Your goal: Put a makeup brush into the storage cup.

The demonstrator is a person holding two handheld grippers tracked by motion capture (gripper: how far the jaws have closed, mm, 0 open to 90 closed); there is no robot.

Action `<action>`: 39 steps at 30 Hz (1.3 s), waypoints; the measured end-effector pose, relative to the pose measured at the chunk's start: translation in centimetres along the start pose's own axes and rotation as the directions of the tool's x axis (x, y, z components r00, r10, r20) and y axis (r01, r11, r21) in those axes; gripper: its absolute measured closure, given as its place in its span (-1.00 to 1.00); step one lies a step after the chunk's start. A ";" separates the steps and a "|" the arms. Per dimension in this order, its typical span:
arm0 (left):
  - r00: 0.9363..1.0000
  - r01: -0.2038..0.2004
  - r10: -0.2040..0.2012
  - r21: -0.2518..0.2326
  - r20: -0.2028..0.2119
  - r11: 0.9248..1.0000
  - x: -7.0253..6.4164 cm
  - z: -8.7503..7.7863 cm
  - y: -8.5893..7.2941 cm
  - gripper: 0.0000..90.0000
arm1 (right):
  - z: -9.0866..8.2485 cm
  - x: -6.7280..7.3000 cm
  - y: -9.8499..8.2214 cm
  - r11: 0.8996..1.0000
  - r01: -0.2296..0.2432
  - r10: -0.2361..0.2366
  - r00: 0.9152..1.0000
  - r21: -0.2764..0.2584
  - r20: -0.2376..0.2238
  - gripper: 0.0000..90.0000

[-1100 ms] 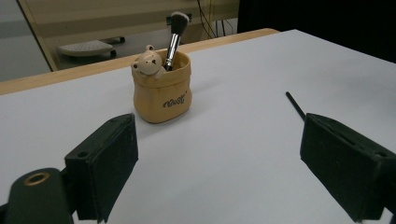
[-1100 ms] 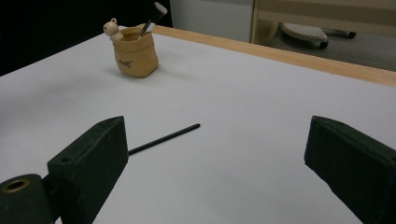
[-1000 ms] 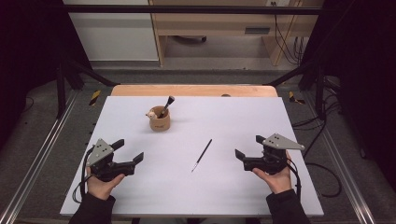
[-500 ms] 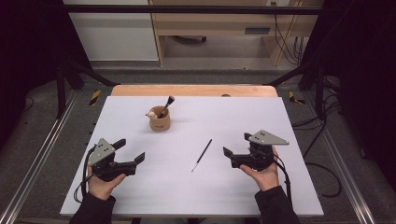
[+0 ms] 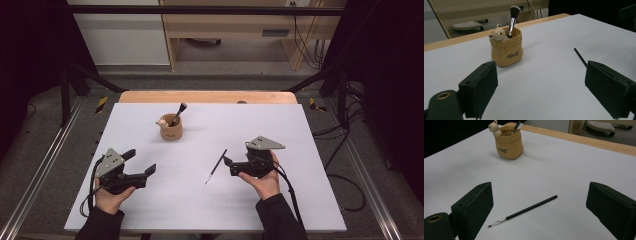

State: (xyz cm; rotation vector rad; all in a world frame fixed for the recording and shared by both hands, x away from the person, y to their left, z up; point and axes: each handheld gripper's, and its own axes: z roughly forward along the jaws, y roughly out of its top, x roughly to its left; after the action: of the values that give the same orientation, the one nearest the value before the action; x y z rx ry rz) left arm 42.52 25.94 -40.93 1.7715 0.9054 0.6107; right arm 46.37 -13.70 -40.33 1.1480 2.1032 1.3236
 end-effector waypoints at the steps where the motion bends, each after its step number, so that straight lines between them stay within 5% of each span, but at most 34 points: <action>1: 1.000 -0.001 0.001 0.001 0.000 1.000 0.0 0.0 0.0 -0.77 | 0.5 0.2 0.0 1.000 -0.002 0.002 1.000 0.010 0.001 -0.83; 39: 1.000 -0.015 0.015 0.006 0.009 1.000 -0.2 0.1 0.0 -0.77 | 7.2 1.9 -1.7 0.985 -0.032 0.025 0.999 0.172 0.042 -0.69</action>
State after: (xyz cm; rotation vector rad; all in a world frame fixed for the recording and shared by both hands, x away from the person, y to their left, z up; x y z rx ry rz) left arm 42.47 25.77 -40.93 1.7861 0.8897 0.6099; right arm 49.45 -8.57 -45.03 1.2679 2.2150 1.1384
